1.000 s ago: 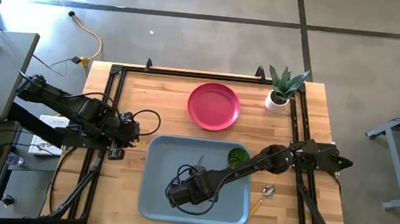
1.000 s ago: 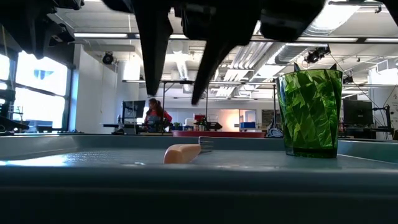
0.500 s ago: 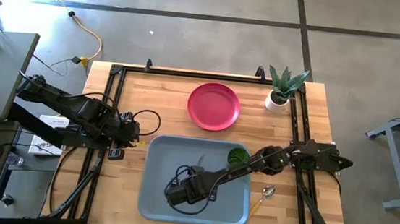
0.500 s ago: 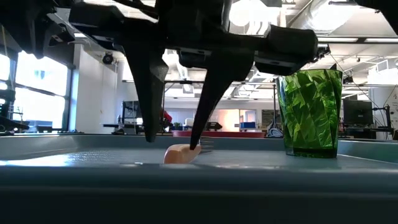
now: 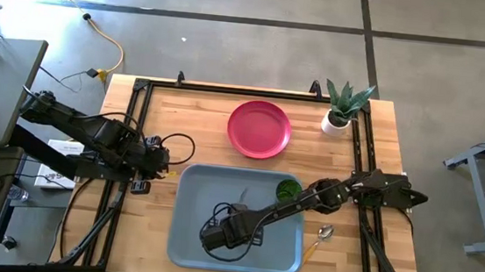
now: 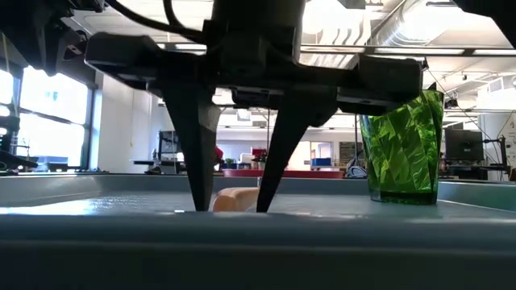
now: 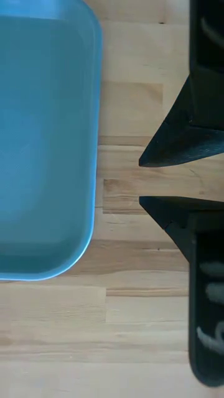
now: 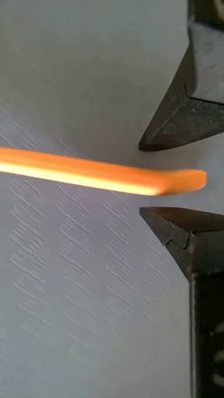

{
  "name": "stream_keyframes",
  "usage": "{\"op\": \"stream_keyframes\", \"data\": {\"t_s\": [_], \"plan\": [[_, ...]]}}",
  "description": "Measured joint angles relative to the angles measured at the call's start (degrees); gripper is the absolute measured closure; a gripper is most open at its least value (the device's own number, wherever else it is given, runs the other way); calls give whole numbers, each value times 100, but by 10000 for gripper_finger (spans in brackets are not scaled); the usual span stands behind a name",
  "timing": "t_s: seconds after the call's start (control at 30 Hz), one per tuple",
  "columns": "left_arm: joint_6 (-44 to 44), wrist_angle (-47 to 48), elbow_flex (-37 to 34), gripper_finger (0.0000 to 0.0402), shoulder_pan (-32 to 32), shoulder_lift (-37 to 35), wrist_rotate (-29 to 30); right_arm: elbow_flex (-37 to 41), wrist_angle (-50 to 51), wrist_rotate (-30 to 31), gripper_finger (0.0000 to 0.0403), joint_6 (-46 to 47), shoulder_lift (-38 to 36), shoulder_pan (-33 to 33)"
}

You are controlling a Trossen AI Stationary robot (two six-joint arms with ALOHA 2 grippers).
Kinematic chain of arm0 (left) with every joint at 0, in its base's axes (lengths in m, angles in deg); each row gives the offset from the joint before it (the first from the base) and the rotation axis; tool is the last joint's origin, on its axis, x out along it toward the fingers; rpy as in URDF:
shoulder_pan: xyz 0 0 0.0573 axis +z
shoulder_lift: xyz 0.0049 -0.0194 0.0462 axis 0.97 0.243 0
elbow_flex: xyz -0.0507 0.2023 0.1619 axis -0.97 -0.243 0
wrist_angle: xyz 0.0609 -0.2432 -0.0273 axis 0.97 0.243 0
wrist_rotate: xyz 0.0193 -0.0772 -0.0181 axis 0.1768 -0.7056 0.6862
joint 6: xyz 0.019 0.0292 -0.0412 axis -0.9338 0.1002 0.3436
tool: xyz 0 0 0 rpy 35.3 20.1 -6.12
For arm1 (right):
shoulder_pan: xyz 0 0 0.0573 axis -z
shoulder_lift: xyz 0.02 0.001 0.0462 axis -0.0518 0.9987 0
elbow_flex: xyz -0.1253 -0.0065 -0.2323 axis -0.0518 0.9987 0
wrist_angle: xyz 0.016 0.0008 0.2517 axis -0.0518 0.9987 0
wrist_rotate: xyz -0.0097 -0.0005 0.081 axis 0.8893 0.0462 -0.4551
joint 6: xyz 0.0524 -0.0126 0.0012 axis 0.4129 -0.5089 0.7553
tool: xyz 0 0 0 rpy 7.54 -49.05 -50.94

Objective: Pick and place plate/cup/fork/spoon on tray
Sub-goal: Put the orange fork on the blue serving tray to the bottom left of the green glass

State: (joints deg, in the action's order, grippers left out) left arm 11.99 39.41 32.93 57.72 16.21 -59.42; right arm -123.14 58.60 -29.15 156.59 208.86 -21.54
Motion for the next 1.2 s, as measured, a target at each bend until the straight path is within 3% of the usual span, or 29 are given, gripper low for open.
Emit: {"op": "stream_keyframes", "data": {"t_s": [0.5, 1.2], "plan": [[9, -5, 0, 326, -2, 2, 0, 0, -27, -8, 369, -115, -2, -2], [5, -4, 0, 326, -1, 2, 0, -87, -125, -272, 372, -567, -74, -30]]}}
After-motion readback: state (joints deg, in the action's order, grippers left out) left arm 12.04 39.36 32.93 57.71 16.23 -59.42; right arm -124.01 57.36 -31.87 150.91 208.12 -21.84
